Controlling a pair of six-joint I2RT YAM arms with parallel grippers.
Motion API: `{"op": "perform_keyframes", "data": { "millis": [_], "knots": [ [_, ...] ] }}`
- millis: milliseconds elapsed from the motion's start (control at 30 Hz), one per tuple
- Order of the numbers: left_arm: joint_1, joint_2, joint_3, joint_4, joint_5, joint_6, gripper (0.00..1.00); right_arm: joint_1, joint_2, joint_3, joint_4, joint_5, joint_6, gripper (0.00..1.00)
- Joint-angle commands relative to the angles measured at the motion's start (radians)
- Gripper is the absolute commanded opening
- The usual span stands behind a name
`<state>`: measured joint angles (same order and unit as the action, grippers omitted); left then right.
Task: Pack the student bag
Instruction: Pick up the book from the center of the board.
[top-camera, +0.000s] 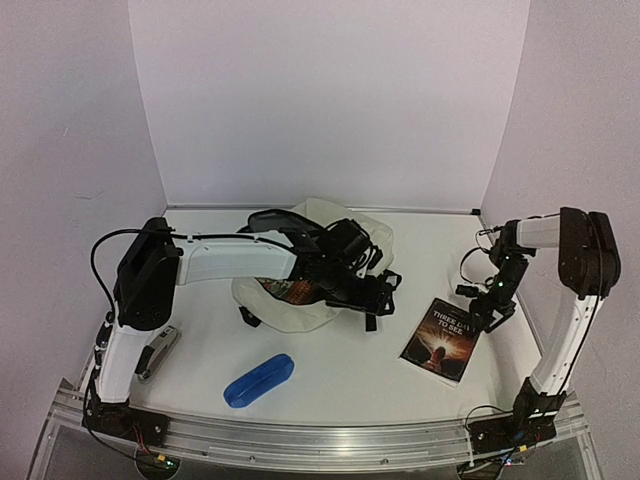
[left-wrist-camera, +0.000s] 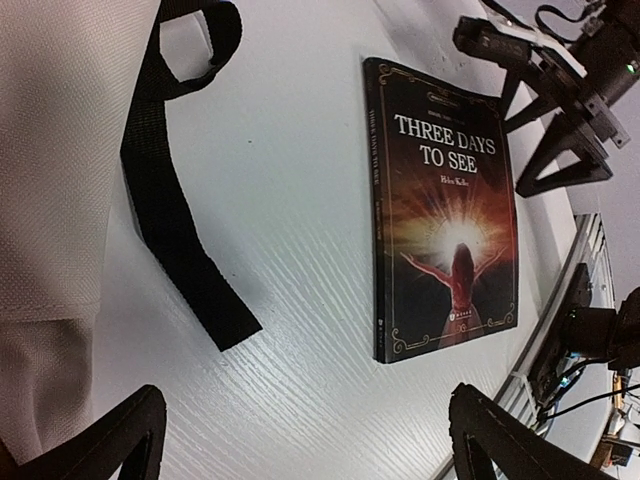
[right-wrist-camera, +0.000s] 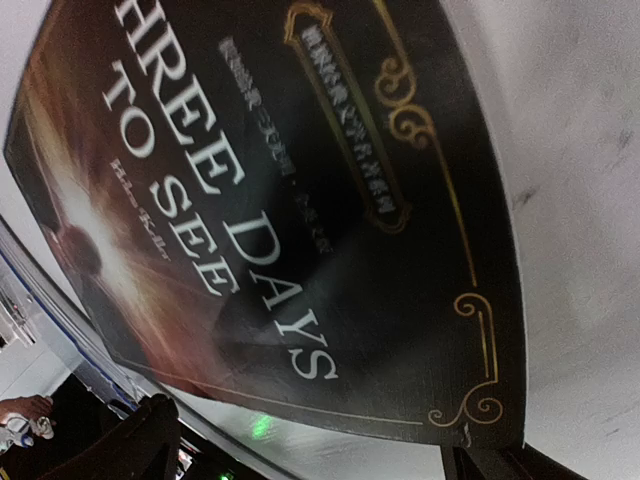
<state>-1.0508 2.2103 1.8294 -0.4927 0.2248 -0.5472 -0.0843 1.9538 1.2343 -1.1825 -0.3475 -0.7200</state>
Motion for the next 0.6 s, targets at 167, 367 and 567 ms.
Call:
{"op": "perform_keyframes", "data": {
  "millis": [167, 367, 567],
  "knots": [
    [-0.001, 0.001, 0.064, 0.032, 0.022, 0.019, 0.97, 0.074, 0.112, 0.223, 0.08, -0.225, 0.178, 0.87],
    [-0.018, 0.097, 0.164, 0.011, 0.061, 0.063, 0.92, 0.07, 0.069, 0.143, 0.077, -0.201, 0.266, 0.84],
    [-0.031, 0.201, 0.265, -0.03, 0.106, 0.084, 0.82, 0.068, 0.078, 0.095, 0.089, -0.255, 0.322, 0.77]
  ]
}}
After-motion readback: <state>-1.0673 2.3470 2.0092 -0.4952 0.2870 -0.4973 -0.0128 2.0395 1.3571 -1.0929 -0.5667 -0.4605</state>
